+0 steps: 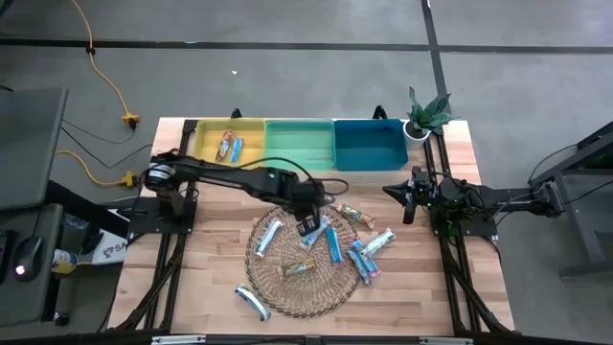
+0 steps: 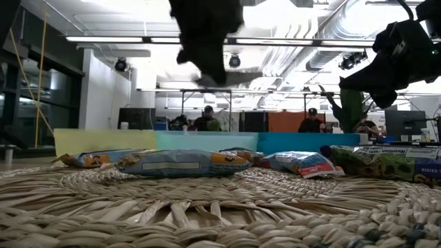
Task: Pick and place Granola Bars by type
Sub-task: Put the top blue granola bar into the blue bin
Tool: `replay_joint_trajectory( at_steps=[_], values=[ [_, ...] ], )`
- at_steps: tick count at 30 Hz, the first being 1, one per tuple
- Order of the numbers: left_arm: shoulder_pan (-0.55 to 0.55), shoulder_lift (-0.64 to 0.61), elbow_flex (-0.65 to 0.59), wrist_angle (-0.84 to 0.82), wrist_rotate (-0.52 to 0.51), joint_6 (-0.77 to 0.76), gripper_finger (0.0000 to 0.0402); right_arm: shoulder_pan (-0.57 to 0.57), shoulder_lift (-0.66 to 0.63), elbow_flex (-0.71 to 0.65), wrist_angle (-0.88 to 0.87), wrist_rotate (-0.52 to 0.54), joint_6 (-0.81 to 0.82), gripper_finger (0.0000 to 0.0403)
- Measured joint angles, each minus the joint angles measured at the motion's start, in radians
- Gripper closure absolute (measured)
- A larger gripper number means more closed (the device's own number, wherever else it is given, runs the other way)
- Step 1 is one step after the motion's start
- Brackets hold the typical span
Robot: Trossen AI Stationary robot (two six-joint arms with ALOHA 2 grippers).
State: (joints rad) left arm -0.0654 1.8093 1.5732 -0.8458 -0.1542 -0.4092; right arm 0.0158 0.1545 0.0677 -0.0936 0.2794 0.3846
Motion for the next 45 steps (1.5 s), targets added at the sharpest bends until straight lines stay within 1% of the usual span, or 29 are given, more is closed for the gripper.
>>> replay_joint_trajectory(
  at_steps=[8,13,16,20,22,27,30,33,35,42,43,45],
  values=[
    [0.0,-0.188,0.0,-0.001,-0.099,0.06,0.0352,0.0,0.005,0.0,0.001,0.0,0.0,0.0402],
    [0.0,-0.296,-0.001,-0.01,-0.176,0.067,0.0352,0.0,0.018,0.0,-0.001,0.0,0.0,0.0402],
    [0.0,-0.364,-0.024,0.002,-0.22,0.069,0.0352,0.0,0.023,0.0,0.001,0.001,0.0,0.0402],
    [0.0,-0.47,-0.11,0.066,-0.23,0.081,0.0352,0.0,0.028,0.0,0.002,-0.001,0.0,0.0403],
    [0.0,-0.53,-0.174,0.106,-0.23,0.083,0.0352,0.0,0.028,0.0,0.001,-0.001,0.0,0.0402],
    [0.0,-0.662,-0.357,0.298,-0.19,0.083,0.0352,0.0,0.029,0.0,0.001,-0.001,0.0,0.0402],
    [0.0,-0.713,-0.446,0.427,-0.158,0.087,0.0352,0.0,0.032,0.0,0.002,-0.001,0.0,0.0403],
    [0.0,-0.728,-0.5,0.522,-0.136,0.088,0.0352,0.0,0.035,0.0,0.002,-0.001,0.0,0.0402],
    [0.0,-0.728,-0.525,0.549,-0.122,0.087,0.0352,0.0,0.037,0.0,0.002,-0.001,0.0,0.0402],
    [0.008,-0.68,-0.587,0.698,-0.12,0.089,0.0352,0.0,0.036,0.0,0.001,-0.001,0.0,0.0402],
    [0.018,-0.674,-0.597,0.728,-0.11,0.087,0.0352,0.0,0.036,0.0,0.001,-0.001,0.0,0.0402],
    [0.045,-0.658,-0.616,0.779,-0.054,0.066,0.0352,0.0,0.036,0.0,0.002,-0.001,0.0,0.0402]
  ],
)
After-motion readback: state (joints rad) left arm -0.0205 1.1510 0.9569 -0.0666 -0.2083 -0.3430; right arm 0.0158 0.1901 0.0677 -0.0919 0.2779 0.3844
